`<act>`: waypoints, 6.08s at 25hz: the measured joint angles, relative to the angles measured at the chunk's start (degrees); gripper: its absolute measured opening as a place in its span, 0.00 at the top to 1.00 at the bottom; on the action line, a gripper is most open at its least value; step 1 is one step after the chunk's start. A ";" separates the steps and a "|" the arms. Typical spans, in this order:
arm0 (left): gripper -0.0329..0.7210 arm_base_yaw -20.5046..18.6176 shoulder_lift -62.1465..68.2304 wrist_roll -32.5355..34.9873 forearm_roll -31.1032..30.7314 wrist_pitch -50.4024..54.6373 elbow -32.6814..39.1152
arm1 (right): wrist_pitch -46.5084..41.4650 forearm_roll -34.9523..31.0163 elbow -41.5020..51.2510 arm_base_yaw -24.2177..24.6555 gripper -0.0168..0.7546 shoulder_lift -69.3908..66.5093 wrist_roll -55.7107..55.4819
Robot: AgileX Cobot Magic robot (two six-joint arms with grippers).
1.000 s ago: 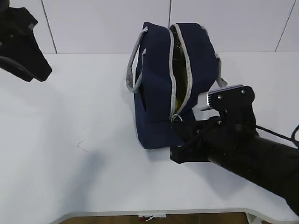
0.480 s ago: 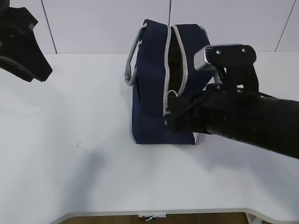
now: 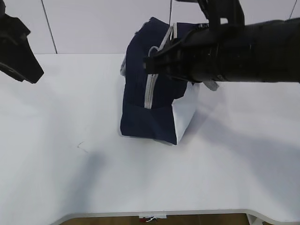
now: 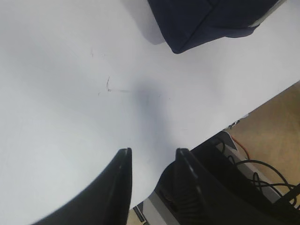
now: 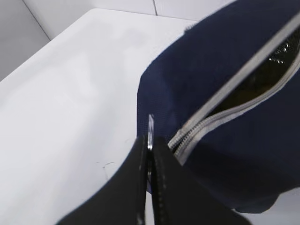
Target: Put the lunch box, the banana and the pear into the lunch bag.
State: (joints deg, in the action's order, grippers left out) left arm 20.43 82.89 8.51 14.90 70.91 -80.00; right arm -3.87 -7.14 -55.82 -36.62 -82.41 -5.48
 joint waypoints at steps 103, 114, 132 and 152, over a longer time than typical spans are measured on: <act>0.91 7.41 -3.00 33.78 7.44 -14.98 19.22 | -4.89 1.75 -22.25 8.00 0.96 -15.88 0.43; 0.91 7.19 -3.00 33.05 7.42 -14.51 19.22 | -7.84 3.98 -26.23 12.31 0.96 -20.99 0.43; 0.40 7.19 -3.23 20.52 6.58 -10.42 12.58 | -29.59 -3.62 -38.16 11.19 0.96 -21.66 0.87; 0.35 7.09 12.82 10.78 2.19 -5.54 -11.08 | -33.08 -12.12 -38.53 11.19 0.96 -21.66 7.83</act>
State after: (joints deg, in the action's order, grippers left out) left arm 27.51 95.71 19.29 17.09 65.37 -91.08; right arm -36.95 -19.26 -94.35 -25.43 -104.07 2.34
